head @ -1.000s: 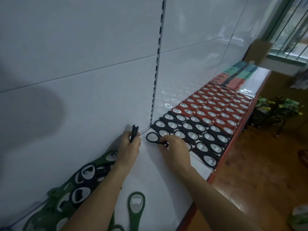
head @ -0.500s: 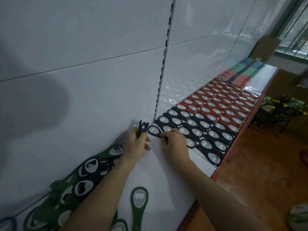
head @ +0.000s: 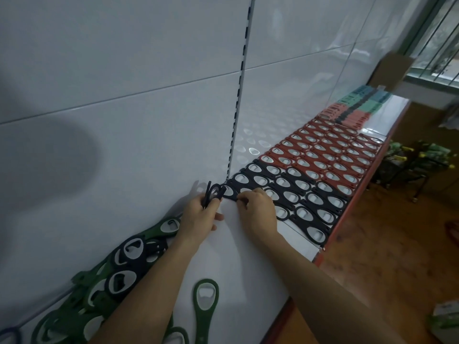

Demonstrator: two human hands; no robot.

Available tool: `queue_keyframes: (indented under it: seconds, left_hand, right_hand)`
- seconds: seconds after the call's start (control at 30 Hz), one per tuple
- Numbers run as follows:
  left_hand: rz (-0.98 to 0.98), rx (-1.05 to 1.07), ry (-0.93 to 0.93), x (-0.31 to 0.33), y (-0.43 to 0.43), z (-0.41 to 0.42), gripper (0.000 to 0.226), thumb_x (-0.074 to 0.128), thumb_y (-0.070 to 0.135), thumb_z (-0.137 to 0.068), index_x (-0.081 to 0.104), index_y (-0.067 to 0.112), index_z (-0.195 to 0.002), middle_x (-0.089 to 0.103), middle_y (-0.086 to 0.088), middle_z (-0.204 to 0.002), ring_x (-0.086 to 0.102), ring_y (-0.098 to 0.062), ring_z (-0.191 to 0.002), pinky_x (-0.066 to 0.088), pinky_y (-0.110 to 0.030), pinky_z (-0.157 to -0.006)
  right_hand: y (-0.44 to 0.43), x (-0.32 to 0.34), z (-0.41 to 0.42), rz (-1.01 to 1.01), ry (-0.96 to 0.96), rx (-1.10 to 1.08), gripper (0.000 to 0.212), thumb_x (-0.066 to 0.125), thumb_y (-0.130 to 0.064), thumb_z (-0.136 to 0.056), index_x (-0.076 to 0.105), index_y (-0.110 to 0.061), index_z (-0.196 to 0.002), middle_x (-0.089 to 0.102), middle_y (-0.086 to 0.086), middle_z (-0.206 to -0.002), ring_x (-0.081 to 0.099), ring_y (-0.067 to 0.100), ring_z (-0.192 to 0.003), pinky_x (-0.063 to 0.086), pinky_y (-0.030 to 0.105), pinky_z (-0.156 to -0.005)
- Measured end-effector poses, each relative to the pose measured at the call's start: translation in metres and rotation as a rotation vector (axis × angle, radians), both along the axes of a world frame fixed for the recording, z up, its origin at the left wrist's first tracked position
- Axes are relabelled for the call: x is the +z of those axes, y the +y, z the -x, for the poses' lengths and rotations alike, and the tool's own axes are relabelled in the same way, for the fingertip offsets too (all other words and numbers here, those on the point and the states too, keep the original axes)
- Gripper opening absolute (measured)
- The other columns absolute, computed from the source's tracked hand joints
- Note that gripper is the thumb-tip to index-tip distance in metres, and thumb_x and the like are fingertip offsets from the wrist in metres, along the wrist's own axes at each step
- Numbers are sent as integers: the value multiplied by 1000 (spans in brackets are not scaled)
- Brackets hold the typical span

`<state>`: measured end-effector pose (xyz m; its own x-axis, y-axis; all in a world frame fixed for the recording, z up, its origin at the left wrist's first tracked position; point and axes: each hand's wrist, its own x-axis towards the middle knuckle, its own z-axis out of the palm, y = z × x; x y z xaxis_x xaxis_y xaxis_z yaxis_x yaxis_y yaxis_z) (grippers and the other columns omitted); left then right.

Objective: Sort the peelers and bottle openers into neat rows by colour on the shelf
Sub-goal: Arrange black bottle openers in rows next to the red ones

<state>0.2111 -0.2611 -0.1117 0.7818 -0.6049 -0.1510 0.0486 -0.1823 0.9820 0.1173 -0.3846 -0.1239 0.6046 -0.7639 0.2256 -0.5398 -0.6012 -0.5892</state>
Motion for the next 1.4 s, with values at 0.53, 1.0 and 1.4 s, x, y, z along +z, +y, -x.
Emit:
queue_keyframes:
  seconds: [0.53, 1.0, 1.4]
  left_hand:
    - [115, -211, 35, 19, 2, 24, 20, 58, 23, -104, 63, 20, -85, 57, 14, -56, 47, 0, -46, 35, -13, -43]
    - [-332, -375, -1014, -20, -10, 35, 44, 59, 4, -90, 58, 23, -130, 55, 6, -128, 49, -20, -114, 41, -37, -93]
    - [-524, -386, -1058, -20, -14, 36, 66, 52, 18, -94, 32, 25, -156, 18, 8, -168, 22, -8, -152, 26, -42, -108]
  right_hand:
    - [22, 25, 45, -633, -587, 76, 18, 70, -8, -94, 66, -12, -111, 72, 9, -80, 66, 18, -68, 54, 31, -63]
    - [13, 18, 91, 6, -14, -129, 10, 72, -34, -88, 65, -28, -89, 64, -13, -91, 59, 8, -83, 53, 32, -70]
    - [13, 12, 92, 117, 90, -109, 22, 59, -15, -96, 78, -22, -105, 64, -3, -104, 53, 16, -100, 36, 26, -68]
